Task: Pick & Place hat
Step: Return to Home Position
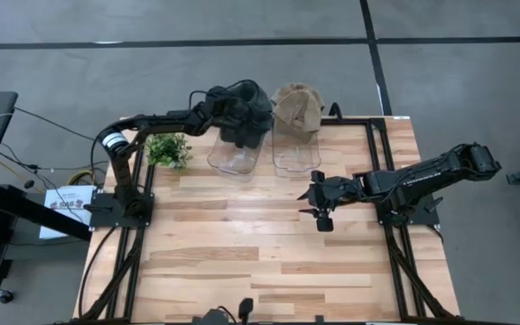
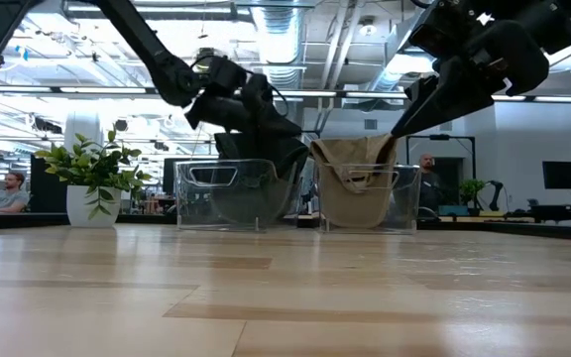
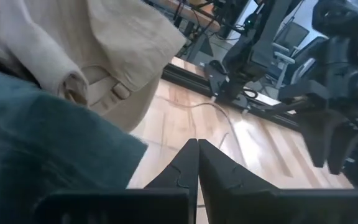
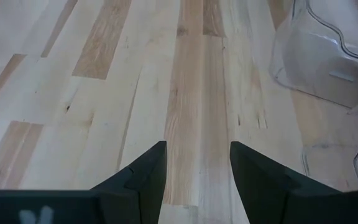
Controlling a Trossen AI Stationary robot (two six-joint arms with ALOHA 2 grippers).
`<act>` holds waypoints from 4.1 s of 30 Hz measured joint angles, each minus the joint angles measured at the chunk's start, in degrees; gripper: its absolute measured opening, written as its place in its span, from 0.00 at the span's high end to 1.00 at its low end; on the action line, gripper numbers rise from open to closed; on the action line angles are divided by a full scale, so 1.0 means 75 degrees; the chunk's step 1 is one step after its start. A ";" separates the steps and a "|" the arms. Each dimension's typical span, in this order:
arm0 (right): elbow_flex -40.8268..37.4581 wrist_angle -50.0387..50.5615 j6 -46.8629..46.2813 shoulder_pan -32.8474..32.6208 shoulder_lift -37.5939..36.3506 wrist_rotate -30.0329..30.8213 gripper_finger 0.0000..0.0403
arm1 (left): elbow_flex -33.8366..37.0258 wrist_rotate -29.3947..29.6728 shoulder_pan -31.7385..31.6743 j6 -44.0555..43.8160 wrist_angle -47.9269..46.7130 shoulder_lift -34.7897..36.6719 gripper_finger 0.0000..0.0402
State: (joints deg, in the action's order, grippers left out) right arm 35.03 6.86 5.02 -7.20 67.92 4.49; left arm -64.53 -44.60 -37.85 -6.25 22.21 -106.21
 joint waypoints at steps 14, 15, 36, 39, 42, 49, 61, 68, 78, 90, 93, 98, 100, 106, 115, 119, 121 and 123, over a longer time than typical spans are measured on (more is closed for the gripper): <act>0.0000 0.0057 -0.0004 0.0032 0.0001 0.0006 0.59 | -0.0003 0.2314 0.0045 0.1117 0.1744 -0.0018 0.98; 0.0001 0.0057 -0.0006 0.0032 0.0001 0.0006 0.59 | -0.0003 0.2462 0.0065 0.1242 0.1772 0.0008 0.98; 0.0002 0.0522 -0.1081 -0.0186 -0.0026 0.1635 0.58 | 0.0000 0.6339 0.2122 0.3185 -0.2628 0.3019 0.98; 0.0001 0.0505 -0.1102 -0.0449 -0.0018 0.1620 0.59 | 0.0000 0.7128 0.2774 0.3191 -0.3820 0.3475 0.98; 0.0000 0.0417 -0.1265 -0.0718 -0.0002 0.1594 0.59 | 0.0000 0.7436 0.3423 0.2867 -0.4917 0.3754 0.98; 0.0002 0.0054 -0.1456 -0.1311 0.0001 0.1598 0.58 | 0.1240 0.7449 0.4642 0.1661 -0.5255 0.4288 0.98; -0.0265 -0.1274 -0.0346 -0.2719 -0.1148 0.1804 0.58 | 0.5311 0.7767 0.6501 -0.0450 -0.2014 0.7058 0.98; -0.2338 -0.2637 -0.0328 -0.2844 -0.3633 0.1804 0.59 | 0.6972 0.8539 0.7620 -0.1194 -0.0826 0.8361 0.98; -0.4602 -0.3738 -0.0247 -0.2848 -0.6576 0.0923 0.59 | 0.8005 0.8876 0.8446 -0.1389 0.0723 0.8632 0.98; -0.4610 -0.2804 0.0086 -0.3402 -0.7264 0.0593 0.59 | 0.8568 0.8997 0.9144 -0.1290 0.1604 0.8591 0.98; -0.4613 -0.2605 -0.0094 -0.3515 -0.7265 0.0595 0.59 | 0.8568 0.8974 0.9474 -0.1086 0.1621 0.8591 0.98; -0.4616 -0.2020 -0.0455 -0.3584 -0.7262 0.0650 0.58 | 0.8565 0.8972 0.9744 -0.0870 0.1701 0.8594 0.98; -0.4616 -0.1817 -0.0673 -0.3568 -0.7262 0.0801 0.58 | 0.8565 0.9059 0.9740 -0.0767 0.1802 0.8612 0.98; -0.4619 -0.1261 -0.1437 -0.3567 -0.7228 0.0983 0.59 | 0.8565 0.9935 0.9737 -0.0739 0.2308 0.8614 0.98; -0.4619 -0.1254 -0.1891 -0.3579 -0.6874 0.0984 0.59 | 0.8565 0.9944 0.9650 -0.0028 0.2495 0.8614 0.98; -0.4619 -0.1254 -0.1891 -0.3579 -0.6851 0.0982 0.59 | 0.8565 0.9945 0.9277 -0.0148 0.2541 0.8612 0.98; -0.4619 -0.1252 -0.1888 -0.3579 -0.6848 0.0982 0.58 | 0.8565 0.9988 0.8931 -0.0521 0.2545 0.8612 0.98; -0.4619 -0.1254 -0.1886 -0.3579 -0.6851 0.0982 0.58 | 0.8565 1.0008 0.8522 -0.0872 0.2559 0.8603 0.98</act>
State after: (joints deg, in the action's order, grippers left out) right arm 0.38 -2.55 -9.13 -34.04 16.53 11.86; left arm -0.30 30.46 26.06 -12.79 41.41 -41.69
